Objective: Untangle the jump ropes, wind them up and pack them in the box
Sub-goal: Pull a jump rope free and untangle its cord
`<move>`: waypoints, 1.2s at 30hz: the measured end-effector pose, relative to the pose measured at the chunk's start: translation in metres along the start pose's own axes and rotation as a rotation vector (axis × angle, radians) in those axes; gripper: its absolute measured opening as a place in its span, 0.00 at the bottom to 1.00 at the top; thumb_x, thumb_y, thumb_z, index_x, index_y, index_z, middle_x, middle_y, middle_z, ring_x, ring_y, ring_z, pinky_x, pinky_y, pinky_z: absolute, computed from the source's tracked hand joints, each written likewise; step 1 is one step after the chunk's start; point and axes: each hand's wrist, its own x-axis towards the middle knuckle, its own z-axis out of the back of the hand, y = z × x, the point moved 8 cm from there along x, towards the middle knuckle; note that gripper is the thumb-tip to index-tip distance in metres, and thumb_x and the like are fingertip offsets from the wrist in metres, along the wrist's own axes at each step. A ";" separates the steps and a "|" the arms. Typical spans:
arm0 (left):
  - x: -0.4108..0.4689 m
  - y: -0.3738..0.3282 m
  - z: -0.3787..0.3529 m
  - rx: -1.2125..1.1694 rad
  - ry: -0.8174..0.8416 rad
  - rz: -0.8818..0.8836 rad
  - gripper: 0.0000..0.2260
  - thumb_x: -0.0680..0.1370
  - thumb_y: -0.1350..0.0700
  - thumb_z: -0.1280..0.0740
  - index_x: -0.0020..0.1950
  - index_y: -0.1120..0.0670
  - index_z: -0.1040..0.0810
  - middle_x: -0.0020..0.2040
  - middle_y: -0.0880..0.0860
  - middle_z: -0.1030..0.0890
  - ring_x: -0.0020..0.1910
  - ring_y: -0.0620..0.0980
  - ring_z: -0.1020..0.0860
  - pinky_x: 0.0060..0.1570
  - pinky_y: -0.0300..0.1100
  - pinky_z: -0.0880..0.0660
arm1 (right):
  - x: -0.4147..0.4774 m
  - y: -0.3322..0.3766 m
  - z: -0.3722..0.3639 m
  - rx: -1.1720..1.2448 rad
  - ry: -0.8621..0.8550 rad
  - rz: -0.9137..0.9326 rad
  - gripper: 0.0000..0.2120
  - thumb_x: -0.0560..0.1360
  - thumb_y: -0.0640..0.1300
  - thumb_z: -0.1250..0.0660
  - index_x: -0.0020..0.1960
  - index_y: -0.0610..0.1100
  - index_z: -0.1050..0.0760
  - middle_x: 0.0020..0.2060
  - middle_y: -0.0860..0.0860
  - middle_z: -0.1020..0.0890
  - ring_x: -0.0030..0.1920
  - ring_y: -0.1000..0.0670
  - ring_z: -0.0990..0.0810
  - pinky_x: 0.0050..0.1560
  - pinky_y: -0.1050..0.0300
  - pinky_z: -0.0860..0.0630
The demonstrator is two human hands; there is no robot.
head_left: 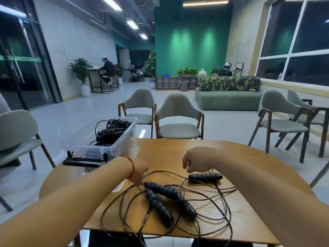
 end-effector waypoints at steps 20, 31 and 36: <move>0.069 0.030 -0.048 -0.444 -0.081 0.193 0.08 0.83 0.50 0.37 0.53 0.53 0.22 0.49 0.52 0.20 0.49 0.53 0.21 0.57 0.47 0.21 | 0.058 -0.029 -0.080 0.130 -0.007 -0.084 0.23 0.83 0.58 0.35 0.76 0.55 0.28 0.73 0.49 0.23 0.71 0.44 0.25 0.71 0.44 0.27; 0.016 0.010 0.112 -1.173 -0.771 -0.268 0.06 0.84 0.53 0.32 0.55 0.54 0.19 0.45 0.59 0.16 0.37 0.51 0.16 0.37 0.42 0.17 | 0.046 0.015 -0.017 0.973 -0.202 0.065 0.59 0.67 0.72 0.23 0.86 0.58 0.53 0.81 0.50 0.34 0.77 0.45 0.32 0.72 0.49 0.32; -0.007 0.036 0.154 -1.484 -0.998 -0.286 0.08 0.85 0.57 0.33 0.57 0.62 0.21 0.43 0.63 0.17 0.41 0.61 0.15 0.41 0.54 0.14 | 0.042 0.023 0.012 1.018 -0.247 0.089 0.32 0.76 0.62 0.23 0.72 0.47 0.26 0.54 0.50 0.14 0.54 0.51 0.14 0.60 0.48 0.19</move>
